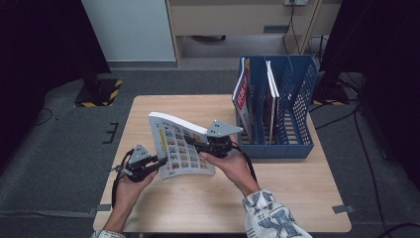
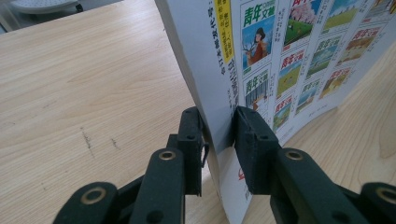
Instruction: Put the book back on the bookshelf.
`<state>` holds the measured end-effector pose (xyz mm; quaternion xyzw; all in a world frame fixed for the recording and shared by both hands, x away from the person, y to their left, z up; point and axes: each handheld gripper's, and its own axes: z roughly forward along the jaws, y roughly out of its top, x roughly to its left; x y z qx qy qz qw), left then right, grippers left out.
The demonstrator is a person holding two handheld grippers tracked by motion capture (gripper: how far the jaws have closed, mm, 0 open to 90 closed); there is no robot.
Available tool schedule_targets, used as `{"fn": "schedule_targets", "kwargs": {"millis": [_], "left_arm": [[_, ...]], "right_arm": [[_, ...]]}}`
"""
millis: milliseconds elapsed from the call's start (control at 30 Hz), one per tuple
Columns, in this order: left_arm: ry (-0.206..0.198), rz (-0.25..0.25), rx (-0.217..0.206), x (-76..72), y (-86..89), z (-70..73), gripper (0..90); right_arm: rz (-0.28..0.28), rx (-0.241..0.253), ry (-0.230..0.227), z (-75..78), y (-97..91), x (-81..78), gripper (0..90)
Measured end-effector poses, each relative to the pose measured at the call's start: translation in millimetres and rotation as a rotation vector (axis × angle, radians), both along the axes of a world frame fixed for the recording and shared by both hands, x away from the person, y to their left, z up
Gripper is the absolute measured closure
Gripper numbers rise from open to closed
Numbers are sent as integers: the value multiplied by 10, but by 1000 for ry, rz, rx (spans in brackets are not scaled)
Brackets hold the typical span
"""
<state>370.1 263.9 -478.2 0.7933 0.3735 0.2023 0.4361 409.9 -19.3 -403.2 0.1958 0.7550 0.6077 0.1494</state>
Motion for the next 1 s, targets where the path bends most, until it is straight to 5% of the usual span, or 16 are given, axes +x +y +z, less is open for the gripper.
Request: {"fn": "schedule_targets", "kwargs": {"millis": [500, 1000], "left_arm": [[-7, -6, 11, -18, 2, -3, 717], [-6, 0, -1, -11, 6, -13, 707]], "right_arm": [[13, 41, -3, -7, 58, 20, 704], [-35, 13, -37, 4, 112, -19, 736]]}}
